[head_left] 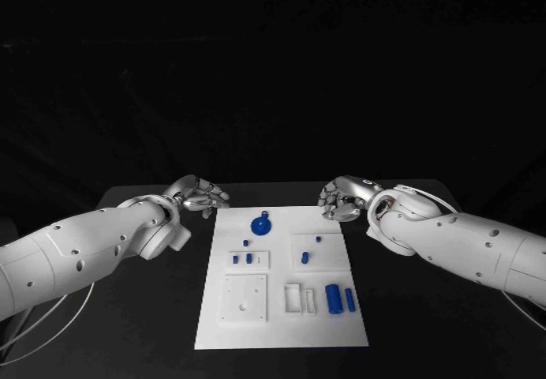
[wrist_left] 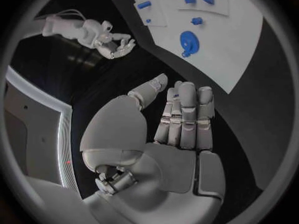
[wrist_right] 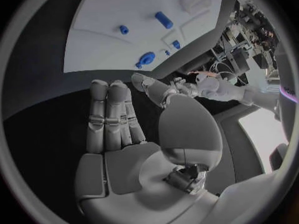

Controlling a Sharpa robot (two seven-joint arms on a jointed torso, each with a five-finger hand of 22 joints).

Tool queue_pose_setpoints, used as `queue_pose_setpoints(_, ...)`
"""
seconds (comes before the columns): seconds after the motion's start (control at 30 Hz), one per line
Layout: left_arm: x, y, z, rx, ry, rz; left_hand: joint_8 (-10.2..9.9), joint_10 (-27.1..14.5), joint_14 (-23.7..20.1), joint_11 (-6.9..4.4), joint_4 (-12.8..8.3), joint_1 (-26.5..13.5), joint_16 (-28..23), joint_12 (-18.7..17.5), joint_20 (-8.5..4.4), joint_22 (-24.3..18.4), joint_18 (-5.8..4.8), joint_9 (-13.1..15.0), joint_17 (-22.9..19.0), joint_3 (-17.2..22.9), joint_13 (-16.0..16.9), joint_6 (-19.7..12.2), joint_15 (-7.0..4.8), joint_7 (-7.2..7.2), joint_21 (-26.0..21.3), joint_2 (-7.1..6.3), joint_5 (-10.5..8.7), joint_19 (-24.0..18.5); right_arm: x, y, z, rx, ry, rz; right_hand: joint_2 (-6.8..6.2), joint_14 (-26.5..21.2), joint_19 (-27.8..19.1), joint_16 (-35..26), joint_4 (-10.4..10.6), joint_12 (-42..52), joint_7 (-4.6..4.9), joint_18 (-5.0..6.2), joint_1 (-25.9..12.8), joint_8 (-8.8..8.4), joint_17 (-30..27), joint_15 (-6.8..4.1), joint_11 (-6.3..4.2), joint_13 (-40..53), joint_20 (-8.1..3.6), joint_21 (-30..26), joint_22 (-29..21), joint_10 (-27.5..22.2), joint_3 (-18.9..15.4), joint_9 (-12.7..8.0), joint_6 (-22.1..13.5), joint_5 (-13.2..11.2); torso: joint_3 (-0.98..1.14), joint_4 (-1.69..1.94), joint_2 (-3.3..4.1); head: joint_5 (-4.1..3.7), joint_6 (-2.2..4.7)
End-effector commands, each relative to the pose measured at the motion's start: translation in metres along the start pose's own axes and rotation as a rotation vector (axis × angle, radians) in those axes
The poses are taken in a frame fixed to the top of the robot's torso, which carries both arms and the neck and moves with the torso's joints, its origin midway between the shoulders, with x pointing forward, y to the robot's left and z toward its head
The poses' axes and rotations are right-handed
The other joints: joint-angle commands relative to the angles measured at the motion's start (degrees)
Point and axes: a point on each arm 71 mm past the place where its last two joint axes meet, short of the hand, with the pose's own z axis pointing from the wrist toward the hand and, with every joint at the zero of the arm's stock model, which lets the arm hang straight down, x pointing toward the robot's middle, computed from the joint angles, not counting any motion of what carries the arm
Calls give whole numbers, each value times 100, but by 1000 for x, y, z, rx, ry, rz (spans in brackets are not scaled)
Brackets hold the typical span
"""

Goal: Assemble the parts on the task board

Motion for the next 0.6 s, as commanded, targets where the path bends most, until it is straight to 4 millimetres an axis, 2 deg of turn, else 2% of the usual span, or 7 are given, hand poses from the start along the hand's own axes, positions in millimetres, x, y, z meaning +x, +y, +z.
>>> queue_pose_setpoints(0.03,4,-4,-4,12,0,-307,40,34,-220,48,-24,-100,-329,-35,44,-89,309,-6,-139,-65,15,-49,36,-7,-216,18,-20,-224,9,2,1,-6,48,-153,-11,-36,113,321,1,-134,-5,176,2,-19,217,-9,-6,15,-48,219,193,93,67,20,50,-52,-12,9,5,-24,16)
queue_pose_setpoints(0.1,6,-7,-7,32,14,-341,63,33,-605,131,-68,-153,-823,-41,151,-230,185,-4,-343,-58,25,-58,115,-11,-555,40,-5,-587,15,3,1,-7,66,-180,-14,-44,140,433,8,-210,-7,176,-6,-27,271,-6,-2,13,-57,291,260,105,88,28,60,-80,-14,6,10,-23,22)
queue_pose_setpoints(0.17,9,-10,-9,53,29,-358,86,16,-1033,172,-107,-207,-1472,-53,292,-405,38,4,-592,-35,31,-81,320,-8,-957,71,-6,-1004,23,4,0,-6,89,-204,-22,-73,133,496,15,-270,-17,176,-16,-22,292,1,4,9,-58,323,301,135,108,39,92,-120,-19,7,14,-26,20)
queue_pose_setpoints(0.23,11,-13,-11,66,49,-364,98,-25,-1224,196,-142,-212,-1954,-72,417,-519,-62,8,-741,-43,26,-125,495,0,-1226,96,-8,-1273,30,5,0,-6,112,-223,-36,-106,104,509,31,-331,-28,176,-34,-20,280,14,16,-9,-40,321,312,145,128,44,117,-185,-23,7,16,-26,22)
queue_pose_setpoints(0.3,14,-16,-13,81,61,-369,106,-126,-1394,228,-156,-187,-2380,-99,559,-585,-98,3,-833,-80,-9,-179,650,-5,-1427,105,-5,-1487,35,6,0,-9,122,-230,-76,-123,90,526,73,-423,-26,176,-43,-39,252,35,37,-46,-17,320,317,143,177,38,116,-293,-23,4,15,-26,16)
queue_pose_setpoints(0.4,18,-20,-15,97,75,-377,127,-175,-1510,223,-154,-159,-2722,-90,679,-608,-72,-3,-874,-125,-46,-210,767,-8,-1556,130,-2,-1619,43,9,-1,-14,140,-243,-105,-122,96,552,96,-484,-23,176,-61,-51,234,44,45,-71,-11,332,324,155,177,35,120,-339,-19,2,19,-13,6)
queue_pose_setpoints(0.6,20,-22,-18,102,73,-406,150,-184,-1538,235,-154,-126,-2948,-82,733,-603,-30,-12,-875,-157,-74,-225,820,5,-1610,144,8,-1632,53,10,-1,-10,154,-276,-158,-129,103,600,143,-573,-26,176,-104,-64,211,48,51,-104,-16,351,327,184,153,32,135,-423,-13,3,19,5,-8)
